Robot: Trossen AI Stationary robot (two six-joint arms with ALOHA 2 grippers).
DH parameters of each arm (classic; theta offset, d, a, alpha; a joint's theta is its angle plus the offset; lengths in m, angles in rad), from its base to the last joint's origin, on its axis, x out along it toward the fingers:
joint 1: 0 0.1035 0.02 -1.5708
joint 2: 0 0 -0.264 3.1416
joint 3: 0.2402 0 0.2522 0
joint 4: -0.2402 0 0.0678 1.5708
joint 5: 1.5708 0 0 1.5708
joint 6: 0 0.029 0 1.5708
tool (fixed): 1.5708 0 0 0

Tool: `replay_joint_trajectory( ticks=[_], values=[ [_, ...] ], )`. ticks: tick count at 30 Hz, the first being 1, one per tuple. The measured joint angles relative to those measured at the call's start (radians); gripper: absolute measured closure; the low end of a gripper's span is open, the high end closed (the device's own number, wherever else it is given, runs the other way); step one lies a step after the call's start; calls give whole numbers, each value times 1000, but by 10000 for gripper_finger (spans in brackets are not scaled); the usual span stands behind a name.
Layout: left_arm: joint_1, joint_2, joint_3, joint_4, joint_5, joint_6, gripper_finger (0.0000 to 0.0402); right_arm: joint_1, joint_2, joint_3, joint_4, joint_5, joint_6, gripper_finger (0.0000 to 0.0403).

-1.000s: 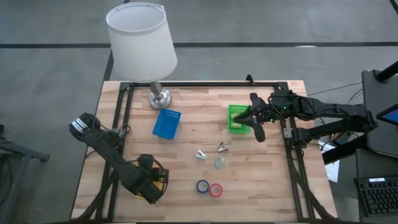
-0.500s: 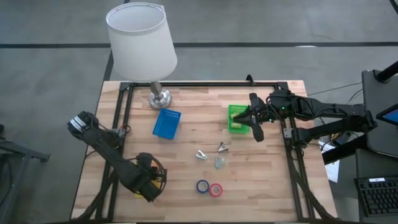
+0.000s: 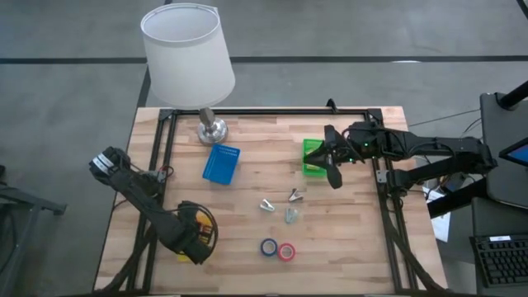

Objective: Pick and place Stapler, Stapler remover, tape
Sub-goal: Put the pink tape into the yellow bin, then put the blue tape into the yellow bin

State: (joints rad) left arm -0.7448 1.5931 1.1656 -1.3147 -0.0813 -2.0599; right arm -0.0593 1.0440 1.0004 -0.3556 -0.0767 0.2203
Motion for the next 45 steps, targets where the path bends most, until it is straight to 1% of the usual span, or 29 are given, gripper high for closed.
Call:
replay_joint_trajectory(
  ticks=[5,11,15,17,19,22,25,27,29,31,32,33,35,40,43,45],
  values=[
    [17,3,-42,111,-55,10,253,0,14,0,2,-1,4,360],
    [19,5,-81,249,-69,35,190,0,11,0,8,-1,12,360],
    [22,-3,-76,206,-52,17,145,0,11,0,9,-2,13,360],
    [24,-8,-61,163,-14,16,128,0,11,0,13,-2,16,360],
    [23,-9,-48,113,21,16,120,0,11,0,18,-6,16,360],
    [23,-15,-12,104,13,20,119,0,11,0,24,-10,16,360],
    [23,-22,31,112,-55,31,119,0,11,3,23,-10,16,360],
    [29,-29,61,108,-120,19,119,0,10,5,25,-10,15,360],
    [31,-39,100,129,-248,25,119,0,10,6,25,-10,13,360],
    [42,-42,137,168,-395,66,119,0,7,6,23,-10,12,360],
    [54,-42,149,182,-443,93,119,0,5,6,23,-10,10,360],
    [71,-42,156,197,-464,129,119,0,4,7,24,-10,8,360],
    [118,-40,158,258,-452,246,119,0,2,8,25,-10,8,360],
    [257,-3,133,466,-279,567,119,0,-1,8,21,-10,8,360],
    [332,25,120,550,-218,667,119,0,-4,8,17,-10,7,360],
    [376,51,115,594,-158,742,119,0,-4,8,16,-10,5,360]
  ],
)
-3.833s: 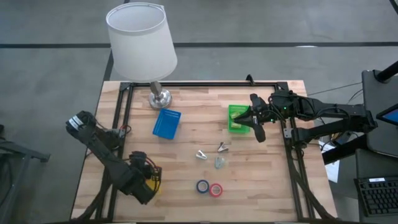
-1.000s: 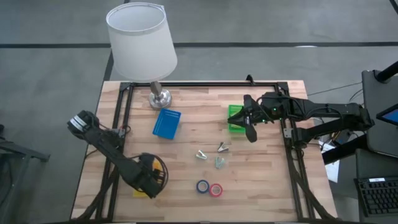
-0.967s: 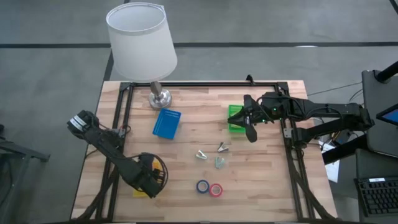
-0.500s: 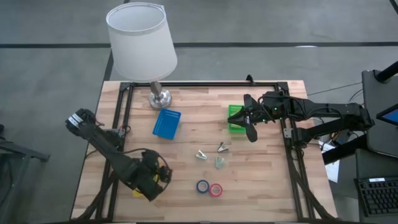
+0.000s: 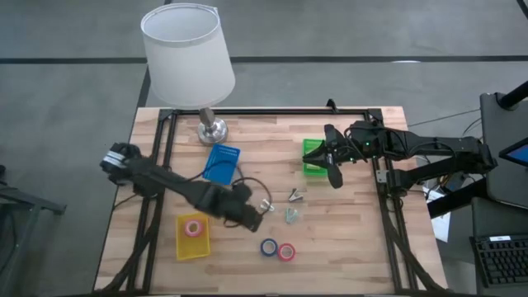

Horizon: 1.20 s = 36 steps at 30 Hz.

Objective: Pick and place Stapler, Stapler remover, tape
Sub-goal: Put the blue tape into the yellow bin

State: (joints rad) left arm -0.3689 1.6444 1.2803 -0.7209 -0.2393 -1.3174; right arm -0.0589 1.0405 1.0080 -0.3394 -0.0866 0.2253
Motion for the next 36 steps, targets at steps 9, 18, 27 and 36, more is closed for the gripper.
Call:
replay_joint_trajectory(
  ticks=[9,18,27,36],
  values=[
    [50,184,16,243,260,207,120,0,0,0,-28,0,0,360],
    [42,345,120,225,363,309,120,0,0,0,-74,0,-15,360],
    [38,437,229,145,390,393,152,0,0,0,-76,1,-20,360],
    [35,446,241,120,429,467,326,0,0,0,-76,1,-23,360]
  ],
)
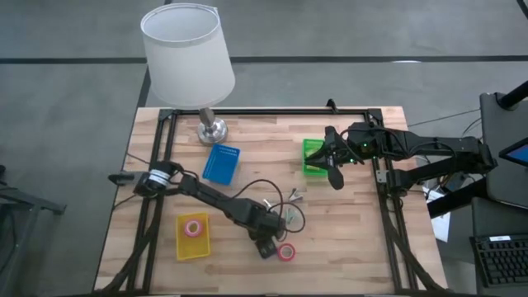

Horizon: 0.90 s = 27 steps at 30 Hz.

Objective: Pick and place Stapler, Stapler remover, tape
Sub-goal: Put the blue tape into the yellow bin

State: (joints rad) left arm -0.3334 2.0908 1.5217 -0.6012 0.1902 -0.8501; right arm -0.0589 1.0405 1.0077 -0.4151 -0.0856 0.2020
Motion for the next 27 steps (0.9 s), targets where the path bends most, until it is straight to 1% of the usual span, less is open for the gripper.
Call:
replay_joint_trajectory(
  ticks=[2,3,7,10,13,17,19,23,27],
  values=[
    [1,-6,0,-8,4,14,362,0,0,0,0,0,-1,360],
    [1,-9,-1,-7,0,15,365,0,0,0,0,0,0,360],
    [0,-31,-4,-42,-12,7,365,0,0,0,0,1,-5,360],
    [-5,-75,-3,-126,-8,-4,354,0,0,0,0,1,-5,360],
    [-17,-135,-4,-204,-9,-13,347,0,0,-1,0,2,-6,360],
    [-44,-233,-4,-325,-25,-31,362,0,0,-1,1,2,-22,360],
    [-64,-279,-6,-385,-28,-49,362,0,0,-1,1,2,-23,360],
    [-122,-375,-42,-467,-25,-145,361,0,0,-2,1,3,-30,360],
    [-204,-475,-131,-484,-25,-297,355,0,0,-2,3,8,-40,360]
  ],
)
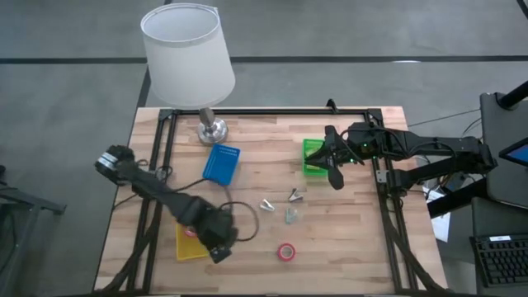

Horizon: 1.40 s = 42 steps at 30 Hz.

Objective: Pick and place Stapler, Stapler remover, tape
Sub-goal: Put the blue tape into the yellow bin

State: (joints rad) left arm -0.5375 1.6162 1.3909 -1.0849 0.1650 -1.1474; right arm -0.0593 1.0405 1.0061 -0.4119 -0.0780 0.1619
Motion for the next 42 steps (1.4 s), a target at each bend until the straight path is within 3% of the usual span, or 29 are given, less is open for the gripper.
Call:
replay_joint_trajectory(
  ticks=[7,17,33,42],
  values=[
    [-119,-124,-210,43,3,-268,360,0,0,0,3,3,-9,360],
    [-137,-240,-482,242,62,-390,359,0,1,0,2,3,-5,360],
    [-137,-245,-545,247,-10,-458,344,0,2,0,0,2,7,360],
    [-137,-239,-545,234,-14,-444,282,0,2,0,1,3,1,360]
  ],
)
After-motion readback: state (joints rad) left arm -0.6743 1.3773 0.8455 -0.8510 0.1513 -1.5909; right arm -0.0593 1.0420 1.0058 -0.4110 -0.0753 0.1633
